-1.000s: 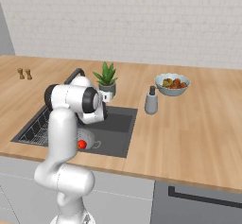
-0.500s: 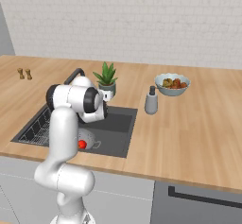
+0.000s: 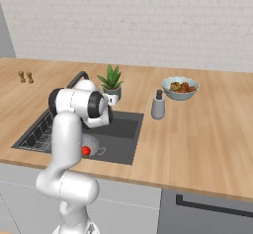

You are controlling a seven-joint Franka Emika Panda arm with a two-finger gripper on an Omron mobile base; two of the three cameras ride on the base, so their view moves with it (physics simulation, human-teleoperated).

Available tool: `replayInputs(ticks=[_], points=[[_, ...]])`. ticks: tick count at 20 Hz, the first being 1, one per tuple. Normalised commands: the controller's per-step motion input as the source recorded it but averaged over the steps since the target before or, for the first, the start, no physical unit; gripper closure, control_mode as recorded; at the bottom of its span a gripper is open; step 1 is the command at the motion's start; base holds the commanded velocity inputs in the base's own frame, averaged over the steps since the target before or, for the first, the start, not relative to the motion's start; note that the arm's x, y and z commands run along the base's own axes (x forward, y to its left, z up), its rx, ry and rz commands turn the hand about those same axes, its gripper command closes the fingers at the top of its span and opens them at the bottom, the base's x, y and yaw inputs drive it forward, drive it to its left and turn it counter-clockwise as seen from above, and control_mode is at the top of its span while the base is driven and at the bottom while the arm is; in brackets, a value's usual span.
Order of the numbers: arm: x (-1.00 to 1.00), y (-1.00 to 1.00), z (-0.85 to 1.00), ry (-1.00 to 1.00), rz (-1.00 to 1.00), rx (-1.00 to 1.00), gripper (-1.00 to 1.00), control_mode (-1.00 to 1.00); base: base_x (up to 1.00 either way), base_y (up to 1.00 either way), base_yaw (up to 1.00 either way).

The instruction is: Put the colander in the sink, put the apple in the colander, and turn on the sink faucet and pour water over the colander.

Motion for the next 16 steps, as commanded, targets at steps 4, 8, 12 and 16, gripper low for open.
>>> replayInputs(ticks=[4, 8, 12, 16], points=[[0.00, 0.09, 0.00, 0.00, 0.00, 0.00, -1.00, -1.00, 0.00, 0.00, 0.00], [0.00, 0.23, 0.00, 0.00, 0.00, 0.00, -1.00, -1.00, 0.00, 0.00, 0.00], [0.00, 0.09, 0.00, 0.00, 0.00, 0.00, -1.00, -1.00, 0.00, 0.00, 0.00], [0.01, 0.01, 0.00, 0.00, 0.00, 0.00, -1.00, -1.00, 0.00, 0.00, 0.00]])
